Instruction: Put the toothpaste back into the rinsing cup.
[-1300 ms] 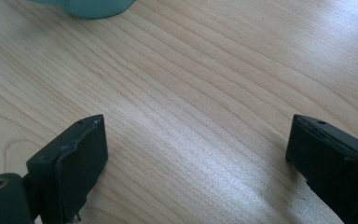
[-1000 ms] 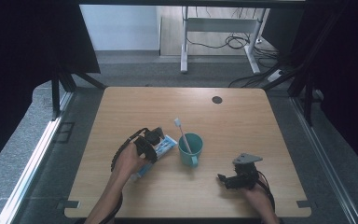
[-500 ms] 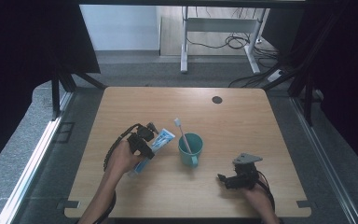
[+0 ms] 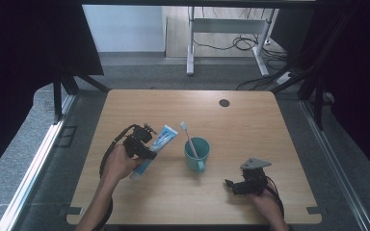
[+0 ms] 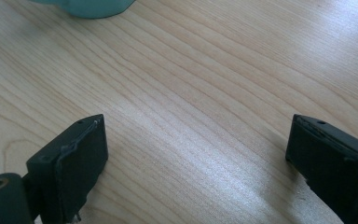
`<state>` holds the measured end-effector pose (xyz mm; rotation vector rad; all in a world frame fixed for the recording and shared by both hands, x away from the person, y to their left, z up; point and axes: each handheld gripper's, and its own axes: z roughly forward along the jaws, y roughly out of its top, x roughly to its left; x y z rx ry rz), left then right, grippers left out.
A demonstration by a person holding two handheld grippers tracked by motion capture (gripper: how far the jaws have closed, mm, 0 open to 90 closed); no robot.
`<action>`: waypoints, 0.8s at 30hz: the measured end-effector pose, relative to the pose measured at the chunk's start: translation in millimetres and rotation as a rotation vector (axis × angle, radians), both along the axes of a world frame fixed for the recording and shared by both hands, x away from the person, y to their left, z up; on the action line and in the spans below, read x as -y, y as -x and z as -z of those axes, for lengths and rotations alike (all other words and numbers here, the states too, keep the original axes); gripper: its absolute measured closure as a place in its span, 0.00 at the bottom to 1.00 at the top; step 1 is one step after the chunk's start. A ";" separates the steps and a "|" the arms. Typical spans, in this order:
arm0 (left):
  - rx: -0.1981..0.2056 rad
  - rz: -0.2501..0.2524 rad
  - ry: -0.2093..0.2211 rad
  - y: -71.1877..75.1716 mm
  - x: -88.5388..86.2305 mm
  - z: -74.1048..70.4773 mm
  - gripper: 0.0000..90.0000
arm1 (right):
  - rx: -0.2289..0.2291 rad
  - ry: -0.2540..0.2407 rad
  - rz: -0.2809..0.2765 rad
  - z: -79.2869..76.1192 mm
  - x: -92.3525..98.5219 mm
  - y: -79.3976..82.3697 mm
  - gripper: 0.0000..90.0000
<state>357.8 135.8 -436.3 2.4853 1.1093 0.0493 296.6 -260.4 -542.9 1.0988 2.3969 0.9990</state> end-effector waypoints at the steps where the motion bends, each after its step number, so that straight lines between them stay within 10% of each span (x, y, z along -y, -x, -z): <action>1: 0.009 0.007 0.002 0.7 -0.7 -1.1 0.81 | 0.000 0.000 0.000 0.0 0.0 0.0 0.06; 24: 0.187 0.029 0.155 22.9 -14.6 -31.5 0.81 | 0.000 0.000 0.000 0.0 0.0 0.1 0.06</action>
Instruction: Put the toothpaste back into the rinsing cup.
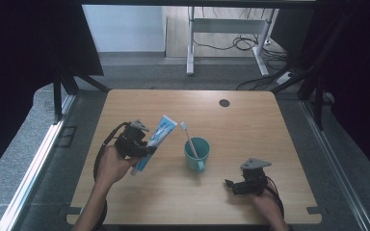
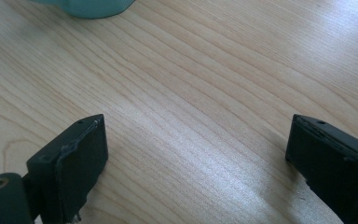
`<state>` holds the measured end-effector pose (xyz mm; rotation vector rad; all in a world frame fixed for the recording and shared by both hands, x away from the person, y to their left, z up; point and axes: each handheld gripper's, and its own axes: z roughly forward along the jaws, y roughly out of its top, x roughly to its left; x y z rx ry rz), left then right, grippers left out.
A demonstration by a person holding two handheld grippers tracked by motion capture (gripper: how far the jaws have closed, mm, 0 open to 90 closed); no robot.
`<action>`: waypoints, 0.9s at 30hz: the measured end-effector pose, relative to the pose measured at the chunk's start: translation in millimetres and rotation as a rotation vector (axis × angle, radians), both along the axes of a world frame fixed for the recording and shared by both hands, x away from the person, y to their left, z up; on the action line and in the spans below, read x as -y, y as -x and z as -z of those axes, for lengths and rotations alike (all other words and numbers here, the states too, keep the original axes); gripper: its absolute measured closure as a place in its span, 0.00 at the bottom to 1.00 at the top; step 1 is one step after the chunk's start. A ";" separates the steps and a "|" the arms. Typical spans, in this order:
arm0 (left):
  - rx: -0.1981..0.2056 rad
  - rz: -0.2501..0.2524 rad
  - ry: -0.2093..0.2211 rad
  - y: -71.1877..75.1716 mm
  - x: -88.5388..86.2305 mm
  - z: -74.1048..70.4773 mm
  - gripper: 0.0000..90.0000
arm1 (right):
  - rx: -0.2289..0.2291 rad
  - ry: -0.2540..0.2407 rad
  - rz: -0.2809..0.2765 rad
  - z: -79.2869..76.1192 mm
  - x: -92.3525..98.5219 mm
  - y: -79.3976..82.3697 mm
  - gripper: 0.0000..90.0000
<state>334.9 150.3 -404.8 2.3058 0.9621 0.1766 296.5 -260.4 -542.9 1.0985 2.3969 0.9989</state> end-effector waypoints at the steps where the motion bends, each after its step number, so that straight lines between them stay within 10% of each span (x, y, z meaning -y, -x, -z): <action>1: 0.004 0.002 0.001 0.6 -0.1 -1.0 0.81 | 0.000 0.000 0.000 0.0 0.0 0.0 0.06; 27: 0.101 0.069 0.164 6.1 27.9 -10.2 0.81 | 0.000 -0.001 0.001 0.0 0.0 0.1 0.06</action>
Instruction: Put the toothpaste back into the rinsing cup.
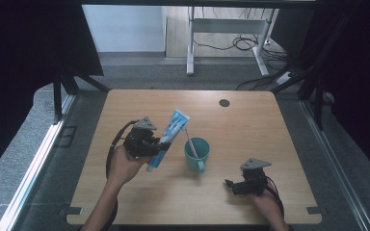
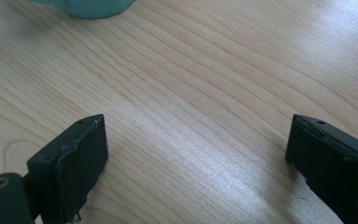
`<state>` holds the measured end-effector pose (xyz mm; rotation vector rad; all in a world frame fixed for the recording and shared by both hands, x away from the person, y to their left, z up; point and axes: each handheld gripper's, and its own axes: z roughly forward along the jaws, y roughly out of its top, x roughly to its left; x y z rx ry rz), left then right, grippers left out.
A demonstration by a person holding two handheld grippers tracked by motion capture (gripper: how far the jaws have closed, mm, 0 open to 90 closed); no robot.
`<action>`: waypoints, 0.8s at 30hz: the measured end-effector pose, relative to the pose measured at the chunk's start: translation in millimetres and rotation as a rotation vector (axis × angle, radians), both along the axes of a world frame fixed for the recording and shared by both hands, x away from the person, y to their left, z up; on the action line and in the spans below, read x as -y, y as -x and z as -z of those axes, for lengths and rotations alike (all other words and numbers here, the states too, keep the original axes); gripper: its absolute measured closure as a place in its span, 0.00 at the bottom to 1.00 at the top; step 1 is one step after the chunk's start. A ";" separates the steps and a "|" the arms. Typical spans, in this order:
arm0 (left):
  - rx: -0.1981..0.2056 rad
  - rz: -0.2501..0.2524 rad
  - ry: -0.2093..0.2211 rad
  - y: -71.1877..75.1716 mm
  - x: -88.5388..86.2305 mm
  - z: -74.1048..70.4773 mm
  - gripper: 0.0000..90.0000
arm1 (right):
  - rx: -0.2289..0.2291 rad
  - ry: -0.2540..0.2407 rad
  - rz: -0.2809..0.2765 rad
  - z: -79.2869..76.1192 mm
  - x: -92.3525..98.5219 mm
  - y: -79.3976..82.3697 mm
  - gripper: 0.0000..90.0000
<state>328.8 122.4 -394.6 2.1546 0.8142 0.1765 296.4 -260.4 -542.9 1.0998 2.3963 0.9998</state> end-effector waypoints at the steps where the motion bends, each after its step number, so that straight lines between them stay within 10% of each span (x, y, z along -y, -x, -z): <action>1: 0.004 0.002 0.002 -0.3 2.6 -0.3 0.81 | 0.000 0.000 0.000 0.0 0.0 0.0 0.06; 24: 0.043 0.033 0.052 -16.4 47.6 -1.2 0.81 | 0.000 0.000 0.000 0.0 0.0 0.0 0.06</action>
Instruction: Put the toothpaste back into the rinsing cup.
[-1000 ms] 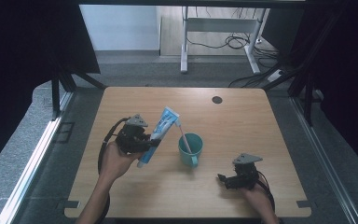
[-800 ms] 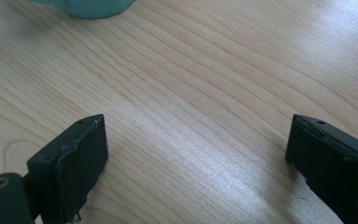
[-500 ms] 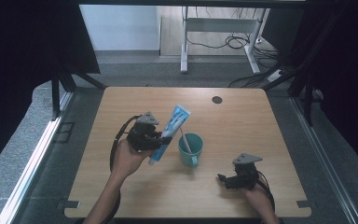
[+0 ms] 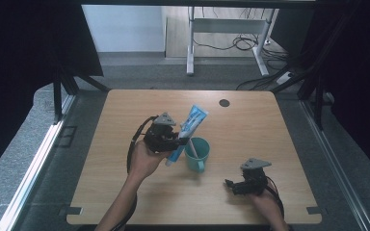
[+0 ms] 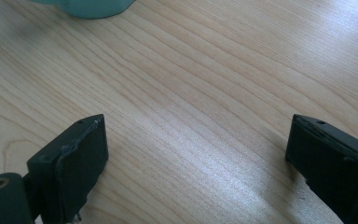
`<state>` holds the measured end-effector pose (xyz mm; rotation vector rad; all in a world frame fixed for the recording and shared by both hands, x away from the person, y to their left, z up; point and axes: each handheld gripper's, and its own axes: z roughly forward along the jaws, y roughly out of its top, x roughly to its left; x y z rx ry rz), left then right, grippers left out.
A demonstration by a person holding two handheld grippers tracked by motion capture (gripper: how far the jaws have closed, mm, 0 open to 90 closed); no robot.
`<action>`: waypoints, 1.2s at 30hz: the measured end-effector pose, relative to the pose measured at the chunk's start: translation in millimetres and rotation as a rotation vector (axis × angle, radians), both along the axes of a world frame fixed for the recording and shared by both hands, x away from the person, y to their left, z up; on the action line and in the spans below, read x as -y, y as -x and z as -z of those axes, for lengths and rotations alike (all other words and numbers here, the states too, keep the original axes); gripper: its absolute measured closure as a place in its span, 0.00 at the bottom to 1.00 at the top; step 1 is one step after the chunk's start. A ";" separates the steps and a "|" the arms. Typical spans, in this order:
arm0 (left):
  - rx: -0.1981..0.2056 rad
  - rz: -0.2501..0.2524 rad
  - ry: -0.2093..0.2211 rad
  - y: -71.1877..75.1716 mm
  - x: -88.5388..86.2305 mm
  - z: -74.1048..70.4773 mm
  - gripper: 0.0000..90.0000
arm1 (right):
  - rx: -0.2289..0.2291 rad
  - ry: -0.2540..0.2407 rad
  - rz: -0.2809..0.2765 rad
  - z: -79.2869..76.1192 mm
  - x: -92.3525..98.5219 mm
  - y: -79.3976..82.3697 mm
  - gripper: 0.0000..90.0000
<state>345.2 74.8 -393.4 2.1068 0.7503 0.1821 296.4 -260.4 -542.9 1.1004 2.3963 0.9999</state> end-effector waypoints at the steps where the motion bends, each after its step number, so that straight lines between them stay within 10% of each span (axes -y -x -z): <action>1: 0.003 0.001 -0.002 -0.7 2.0 -0.6 0.81 | 0.000 0.000 0.001 0.0 0.0 0.0 0.06; 36: 0.084 -0.071 0.068 -27.0 53.2 0.6 0.81 | 0.002 0.001 -0.002 0.1 0.0 0.0 0.06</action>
